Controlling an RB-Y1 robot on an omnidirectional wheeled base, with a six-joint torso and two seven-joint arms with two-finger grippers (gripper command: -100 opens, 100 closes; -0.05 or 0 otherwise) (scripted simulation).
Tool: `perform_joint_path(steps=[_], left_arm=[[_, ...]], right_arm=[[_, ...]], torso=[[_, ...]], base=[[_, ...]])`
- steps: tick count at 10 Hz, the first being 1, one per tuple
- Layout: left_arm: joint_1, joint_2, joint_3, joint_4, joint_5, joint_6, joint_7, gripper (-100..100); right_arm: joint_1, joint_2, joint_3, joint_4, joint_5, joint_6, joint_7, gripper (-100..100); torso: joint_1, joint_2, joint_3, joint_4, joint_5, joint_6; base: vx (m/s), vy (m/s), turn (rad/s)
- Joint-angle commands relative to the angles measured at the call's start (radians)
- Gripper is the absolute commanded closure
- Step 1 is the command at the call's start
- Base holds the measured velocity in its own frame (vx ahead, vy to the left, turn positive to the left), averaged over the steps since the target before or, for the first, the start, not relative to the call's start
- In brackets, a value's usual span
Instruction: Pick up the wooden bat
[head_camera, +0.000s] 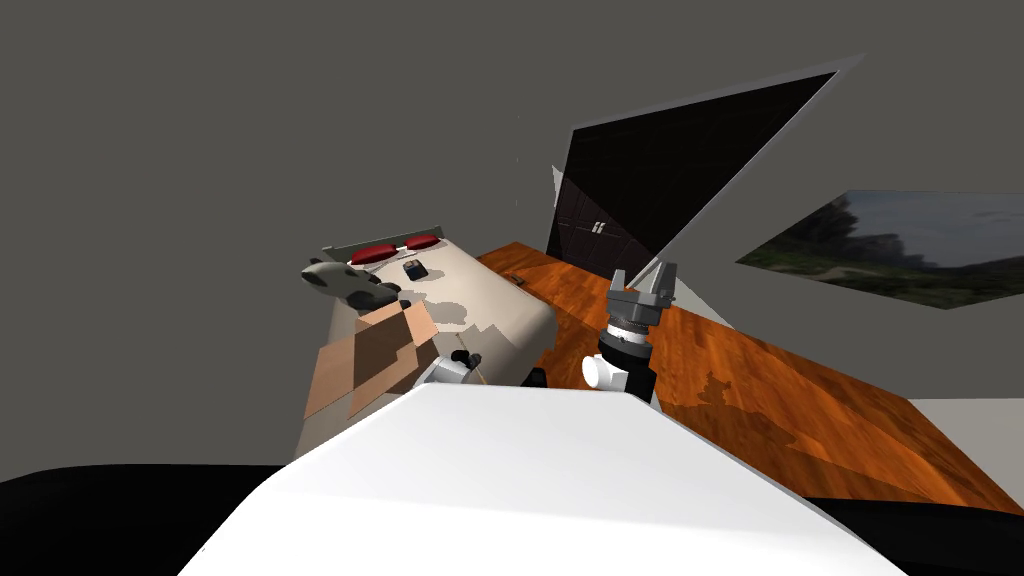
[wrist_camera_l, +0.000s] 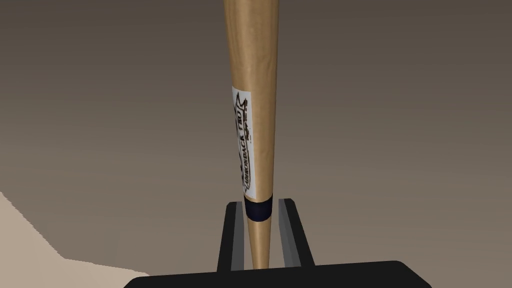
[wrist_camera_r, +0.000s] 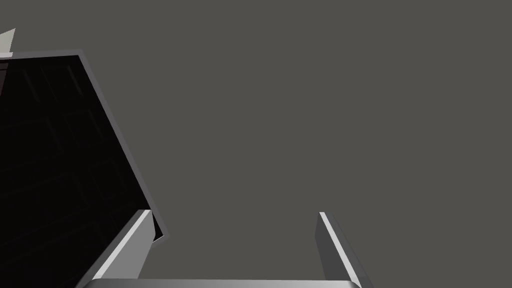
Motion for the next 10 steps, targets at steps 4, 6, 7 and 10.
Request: perform_joint_path(steps=[4, 6, 7, 10], left_arm=[[0.000, 0.000, 0.000, 0.000, 0.000, 0.000, 0.000, 0], [0.012, 0.008, -0.002, -0.046, 0.001, 0.031, -0.002, 100], [0.018, 0.012, -0.003, -0.070, 0.003, 0.048, -0.004, 100], [0.020, 0.015, -0.002, -0.084, 0.005, 0.059, -0.005, 0]], right_arm=[[0.000, 0.000, 0.000, 0.000, 0.000, 0.000, 0.000, 0], [0.000, 0.000, 0.000, 0.000, 0.000, 0.000, 0.000, 0], [0.000, 0.000, 0.000, 0.000, 0.000, 0.000, 0.000, 0], [0.000, 0.000, 0.000, 0.000, 0.000, 0.000, 0.000, 0]], torso=[[0.000, 0.000, 0.000, 0.000, 0.000, 0.000], [0.000, 0.000, 0.000, 0.000, 0.000, -0.001], [0.000, 0.000, 0.000, 0.000, 0.000, -0.001], [0.000, 0.000, 0.000, 0.000, 0.000, 0.000]], base=[[0.000, 0.000, 0.000], [0.004, -0.005, 0.054], [0.002, -0.006, 0.023], [0.001, -0.002, 0.013]])
